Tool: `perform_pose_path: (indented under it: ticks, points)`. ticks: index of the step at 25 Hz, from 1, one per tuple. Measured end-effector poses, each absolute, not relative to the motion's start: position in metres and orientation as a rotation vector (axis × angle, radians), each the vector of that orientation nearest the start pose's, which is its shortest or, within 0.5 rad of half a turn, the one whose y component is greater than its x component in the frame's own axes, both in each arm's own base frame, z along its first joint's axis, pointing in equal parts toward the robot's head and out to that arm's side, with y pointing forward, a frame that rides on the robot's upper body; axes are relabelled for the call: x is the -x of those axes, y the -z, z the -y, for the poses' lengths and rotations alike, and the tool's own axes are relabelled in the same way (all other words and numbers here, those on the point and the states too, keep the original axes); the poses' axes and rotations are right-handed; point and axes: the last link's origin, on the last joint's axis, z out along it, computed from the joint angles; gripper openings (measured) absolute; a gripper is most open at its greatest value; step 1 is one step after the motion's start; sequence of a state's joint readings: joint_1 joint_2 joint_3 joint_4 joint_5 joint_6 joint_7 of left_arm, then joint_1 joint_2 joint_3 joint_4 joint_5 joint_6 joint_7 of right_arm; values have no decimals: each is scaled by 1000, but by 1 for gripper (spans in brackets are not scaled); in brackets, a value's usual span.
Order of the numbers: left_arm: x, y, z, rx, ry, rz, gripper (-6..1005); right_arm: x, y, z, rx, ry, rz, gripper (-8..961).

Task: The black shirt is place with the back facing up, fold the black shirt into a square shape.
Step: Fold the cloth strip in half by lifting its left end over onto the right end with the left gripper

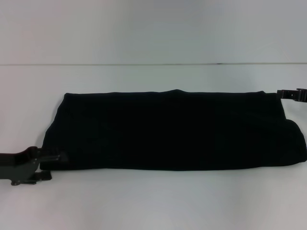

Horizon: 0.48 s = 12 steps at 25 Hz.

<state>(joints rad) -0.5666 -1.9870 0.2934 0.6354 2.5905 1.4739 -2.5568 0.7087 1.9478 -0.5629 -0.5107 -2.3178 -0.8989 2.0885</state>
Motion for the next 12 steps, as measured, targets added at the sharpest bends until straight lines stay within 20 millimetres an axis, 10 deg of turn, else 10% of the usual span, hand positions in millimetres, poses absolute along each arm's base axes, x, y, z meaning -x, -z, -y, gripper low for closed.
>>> perform_pose_path:
  ticks: [12]
  points:
    - [352,-50,-332,-2145,-541,-2657,836,-325,-59,-427,1954,-336,-1357,626]
